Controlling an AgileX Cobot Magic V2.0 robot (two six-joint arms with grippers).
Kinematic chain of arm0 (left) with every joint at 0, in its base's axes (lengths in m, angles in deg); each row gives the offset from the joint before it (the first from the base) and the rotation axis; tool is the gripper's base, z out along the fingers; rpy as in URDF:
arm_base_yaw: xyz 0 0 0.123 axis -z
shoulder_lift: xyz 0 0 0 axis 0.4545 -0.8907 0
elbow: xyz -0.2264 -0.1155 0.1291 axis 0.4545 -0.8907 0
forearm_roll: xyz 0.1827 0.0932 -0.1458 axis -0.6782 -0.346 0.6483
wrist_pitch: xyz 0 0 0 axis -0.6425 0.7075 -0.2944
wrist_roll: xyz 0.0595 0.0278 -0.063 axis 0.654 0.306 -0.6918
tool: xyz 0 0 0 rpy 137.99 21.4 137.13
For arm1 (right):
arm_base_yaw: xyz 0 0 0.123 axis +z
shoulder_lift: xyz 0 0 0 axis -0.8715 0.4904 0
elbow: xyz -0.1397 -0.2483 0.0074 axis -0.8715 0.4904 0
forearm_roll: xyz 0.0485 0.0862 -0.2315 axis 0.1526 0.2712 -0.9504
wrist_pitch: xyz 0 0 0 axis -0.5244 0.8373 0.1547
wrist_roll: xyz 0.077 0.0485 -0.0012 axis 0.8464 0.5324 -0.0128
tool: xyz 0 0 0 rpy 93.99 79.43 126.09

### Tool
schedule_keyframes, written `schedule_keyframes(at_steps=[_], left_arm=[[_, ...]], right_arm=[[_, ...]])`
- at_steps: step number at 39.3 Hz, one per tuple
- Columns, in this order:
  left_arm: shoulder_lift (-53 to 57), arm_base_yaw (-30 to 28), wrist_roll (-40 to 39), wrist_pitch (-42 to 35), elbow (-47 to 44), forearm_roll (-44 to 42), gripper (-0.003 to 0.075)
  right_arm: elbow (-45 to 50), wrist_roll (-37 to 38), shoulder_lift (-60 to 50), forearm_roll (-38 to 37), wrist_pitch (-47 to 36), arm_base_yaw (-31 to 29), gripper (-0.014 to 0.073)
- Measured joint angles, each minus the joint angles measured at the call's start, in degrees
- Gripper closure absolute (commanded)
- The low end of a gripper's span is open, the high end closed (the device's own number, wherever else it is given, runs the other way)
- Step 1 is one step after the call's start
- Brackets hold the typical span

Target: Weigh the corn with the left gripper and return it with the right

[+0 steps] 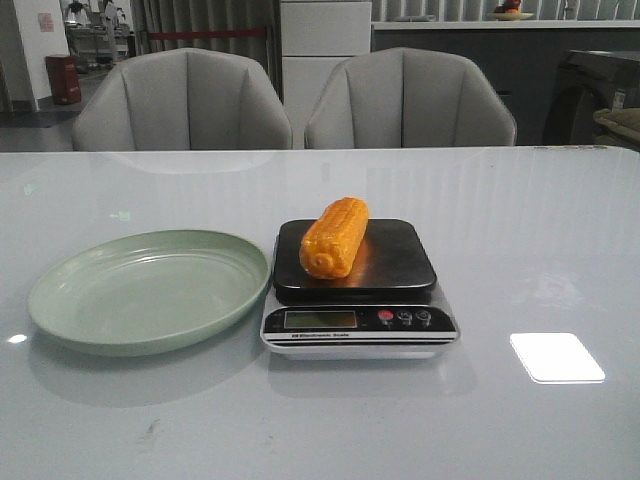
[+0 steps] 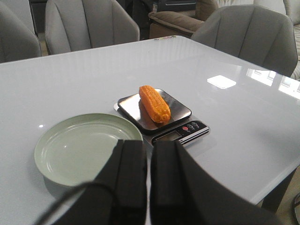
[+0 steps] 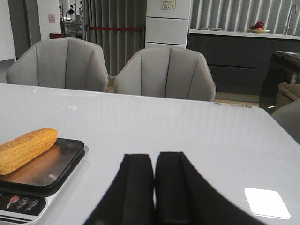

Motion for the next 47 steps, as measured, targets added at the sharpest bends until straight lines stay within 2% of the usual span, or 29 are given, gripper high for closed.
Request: schedule_keyframes(at_steps=[8,15,22,31,37,47], left_arm=[[0.0,0.0,0.1,0.3,0.0,-0.1,0.0598],[0.0,0.0,0.1,0.5,0.0,-0.1,0.0598],[0.0,0.0,0.1,0.6,0.0,-0.1,0.0598],[0.0,0.0,0.1,0.7,0.0,-0.1,0.0598],[0.0,0.0,0.1,0.7,0.0,-0.1,0.0598],[0.0,0.0,0.1,0.7,0.0,-0.1,0.0598]], right_arm=[[0.0,0.0,0.0,0.0,-8.5,0.0,0.0414],[-2.1,0.0,1.2,0.0,-8.2,0.0,0.0414],[-11.4,0.0,11.5,0.0,-2.0,0.0,0.0414],[-22.6,2.0,24.5,3.0,13.6,0.0,0.0414],[-23.5,2.4,27.8,4.4,22.0,0.0,0.0414],[-23.5,2.6,28.3,4.9,24.1,0.4,0.0403]])
